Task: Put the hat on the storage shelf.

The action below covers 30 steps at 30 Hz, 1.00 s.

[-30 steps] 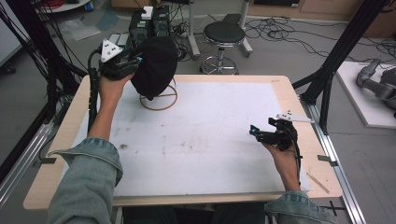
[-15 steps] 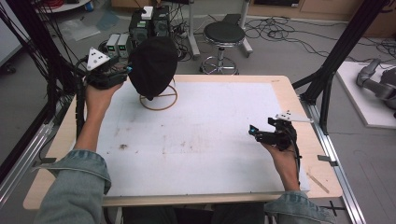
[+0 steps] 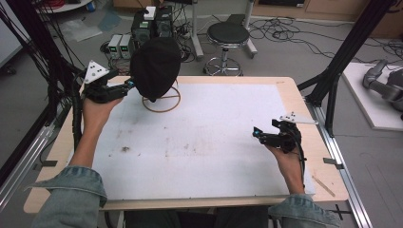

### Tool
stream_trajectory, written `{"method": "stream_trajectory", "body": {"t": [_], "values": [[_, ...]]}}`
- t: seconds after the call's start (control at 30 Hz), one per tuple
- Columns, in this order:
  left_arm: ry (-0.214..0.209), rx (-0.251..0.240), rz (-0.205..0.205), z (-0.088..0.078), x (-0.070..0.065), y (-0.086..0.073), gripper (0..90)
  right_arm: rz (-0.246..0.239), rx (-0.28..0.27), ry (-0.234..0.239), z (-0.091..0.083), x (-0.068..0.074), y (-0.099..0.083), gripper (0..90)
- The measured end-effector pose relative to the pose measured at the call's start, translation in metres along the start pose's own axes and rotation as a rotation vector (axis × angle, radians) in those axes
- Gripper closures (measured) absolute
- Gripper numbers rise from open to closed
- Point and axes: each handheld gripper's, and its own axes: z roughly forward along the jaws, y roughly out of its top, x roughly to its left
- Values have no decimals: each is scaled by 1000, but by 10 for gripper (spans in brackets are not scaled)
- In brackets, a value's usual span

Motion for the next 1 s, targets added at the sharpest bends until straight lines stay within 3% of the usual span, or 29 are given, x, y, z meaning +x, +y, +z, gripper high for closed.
{"method": "stream_trajectory", "body": {"t": [0.47, 1.0], "values": [[-6, 12, -23, -28, -12, -30, 319, 2, 3, -2, 1, 1, 0, 124], [29, 32, -80, -55, -21, -63, 211, -14, 20, -10, 5, 3, -1, 123]]}}
